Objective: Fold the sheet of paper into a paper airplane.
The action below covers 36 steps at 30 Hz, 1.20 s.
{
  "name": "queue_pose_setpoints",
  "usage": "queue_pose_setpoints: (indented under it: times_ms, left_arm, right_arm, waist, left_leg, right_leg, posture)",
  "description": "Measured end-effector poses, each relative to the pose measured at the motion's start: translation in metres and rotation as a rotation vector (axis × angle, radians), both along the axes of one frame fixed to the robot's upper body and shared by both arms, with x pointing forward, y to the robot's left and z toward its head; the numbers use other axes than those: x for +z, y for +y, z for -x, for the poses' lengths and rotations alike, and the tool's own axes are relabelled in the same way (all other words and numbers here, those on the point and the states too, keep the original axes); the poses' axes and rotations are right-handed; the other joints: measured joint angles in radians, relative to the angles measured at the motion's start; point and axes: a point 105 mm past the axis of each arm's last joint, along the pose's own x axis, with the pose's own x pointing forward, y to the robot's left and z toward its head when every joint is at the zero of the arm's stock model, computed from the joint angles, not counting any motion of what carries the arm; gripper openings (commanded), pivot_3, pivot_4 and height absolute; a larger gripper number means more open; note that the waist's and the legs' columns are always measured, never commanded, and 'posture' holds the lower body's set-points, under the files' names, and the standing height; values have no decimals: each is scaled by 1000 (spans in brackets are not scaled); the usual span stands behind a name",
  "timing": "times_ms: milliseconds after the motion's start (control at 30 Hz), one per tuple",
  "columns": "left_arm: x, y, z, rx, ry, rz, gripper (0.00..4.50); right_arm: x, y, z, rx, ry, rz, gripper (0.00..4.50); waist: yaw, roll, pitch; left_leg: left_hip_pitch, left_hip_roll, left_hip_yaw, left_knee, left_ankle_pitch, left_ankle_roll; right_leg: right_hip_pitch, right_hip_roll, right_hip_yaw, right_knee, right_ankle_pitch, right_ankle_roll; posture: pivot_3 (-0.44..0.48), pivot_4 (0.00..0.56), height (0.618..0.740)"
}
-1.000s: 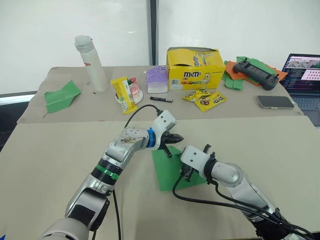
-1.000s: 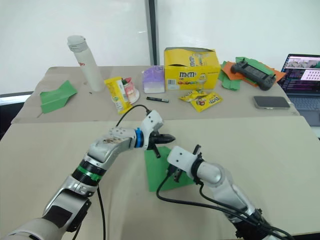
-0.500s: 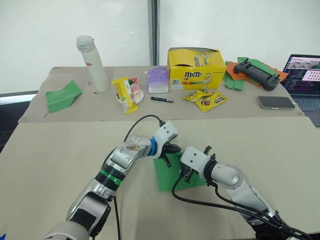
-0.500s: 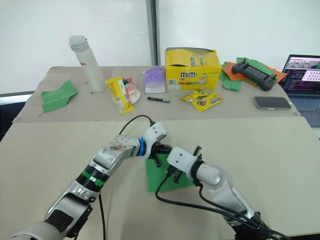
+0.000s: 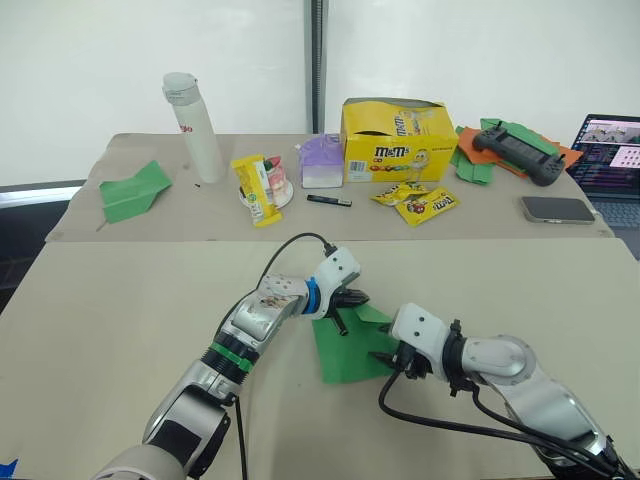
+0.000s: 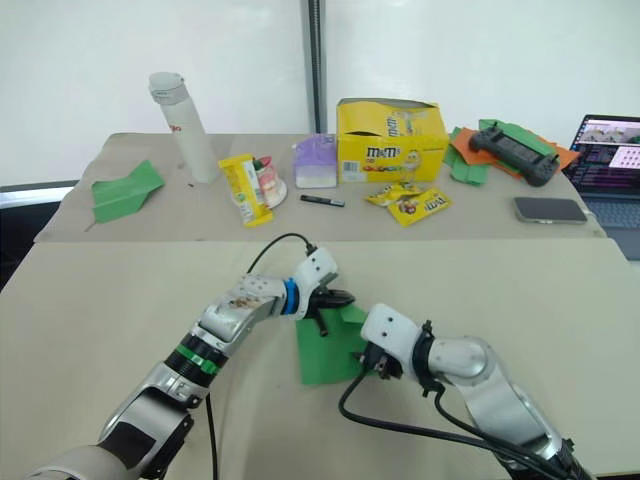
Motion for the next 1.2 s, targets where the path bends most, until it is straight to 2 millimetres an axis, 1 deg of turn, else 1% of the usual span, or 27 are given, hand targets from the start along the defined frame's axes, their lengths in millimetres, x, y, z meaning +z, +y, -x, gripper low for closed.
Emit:
queue_pose_setpoints:
  times_ms: [33,100,167,200,233,300,367,400,567,700,767,867,933,1000,1100,1200]
  left_arm:
    - [0,1,0,3,1,2,0]
    - [-1,2,0,7,3,5,0]
    - [-1,0,1,6,4,9,0]
    - [-1,0,2,4,3,10,0]
    - [-1,1,3,5,1,11,0]
    - [1,2,3,6,-5,11,0]
    - [1,4,3,12,-7,9,0]
    - [1,5,3,17,-7,6,0]
    - [0,7,3,29,-5,-1,0]
    - [0,5,3,30,8,0,0]
    - [-1,3,4,28,17,1,0]
    - [-1,2,5,25,28,-1,0]
    - [-2,2,4,23,34,0,0]
    - [-2,1,4,20,38,1,0]
    - [-3,1,3,17,37,3,0]
    - [-2,1,2,20,38,15,0]
  right_arm:
    - [8,1,-4,-23,-2,-54,3380]
    - [28,3,-17,-72,-45,-154,3070]
    - [42,1,-30,-127,-87,-207,2354]
    - [41,-1,-34,-153,-92,-207,2021]
    - [35,-4,-40,-203,-88,-203,1669]
    - [16,-6,-46,-279,-50,-185,982]
    - [-3,-2,-45,-322,5,-183,268]
    - [-8,1,-45,-336,15,-190,34]
    - [-11,4,-49,-380,-1,-208,34]
    - [-15,1,-47,-383,-4,-197,34]
    - [-19,-7,-43,-392,2,-173,34]
    - [-22,-25,-32,-419,14,-158,34]
    - [-23,-37,-24,-433,23,-147,34]
    - [-24,-47,-15,-448,32,-137,34]
    - [-23,-54,-9,-470,41,-159,34]
    - [-16,-54,-13,-480,29,-208,34]
  waist:
    - [-1,0,0]
    - [-3,0,0]
    - [-2,0,0]
    - [-2,0,0]
    - [-1,0,0]
    - [-2,0,0]
    - [-3,0,0]
    - [-4,0,0]
    - [-12,0,0]
    - [-14,1,-1]
    - [-10,1,-1]
    - [-5,1,-1]
    - [-1,0,-2]
    - [3,0,-2]
    - [6,-1,-3]
    - [6,-1,-3]
  left_leg:
    - [0,1,0,0,0,0]
    - [1,0,-1,0,0,0]
    - [1,0,-2,0,0,0]
    - [1,0,-2,0,0,0]
    - [1,0,-2,-1,0,0]
    - [-1,0,-2,-1,0,0]
    - [-3,0,-1,-1,0,0]
    - [-3,0,-1,-1,0,0]
    - [0,0,-1,-1,0,0]
    - [1,0,-1,-1,0,0]
    - [3,-1,-1,-1,0,0]
    - [5,-1,-1,-1,-1,1]
    - [6,0,-1,-1,-1,1]
    - [6,0,-1,-1,-1,1]
    - [6,0,-2,-1,-1,1]
    - [5,0,-2,-1,-1,1]
  right_leg:
    - [1,0,0,0,-2,3]
    - [1,0,1,0,-2,3]
    - [1,0,0,0,0,-1]
    - [1,0,0,0,2,-3]
    - [0,0,0,0,2,-3]
    - [-4,0,1,1,2,-4]
    - [-7,0,2,3,2,-4]
    - [-7,0,2,3,2,-4]
    - [-5,0,2,4,3,-4]
    - [-2,0,2,3,2,-4]
    - [2,0,0,1,2,-3]
    - [6,0,-1,-2,1,-2]
    - [8,0,-1,-2,-3,5]
    - [8,0,-1,-2,-4,6]
    - [8,0,0,-2,-4,6]
    - [7,0,0,-2,-4,6]
  posture:
    - [0,150,740]
    - [0,150,740]
    - [0,150,740]
    - [0,150,740]
    - [0,150,740]
    - [0,150,740]
    - [0,150,740]
    - [0,150,740]
    - [0,150,740]
    - [0,150,740]
    - [0,150,740]
    - [0,150,740]
    - [0,150,740]
    - [0,150,740]
    - [0,150,740]
    - [0,150,740]
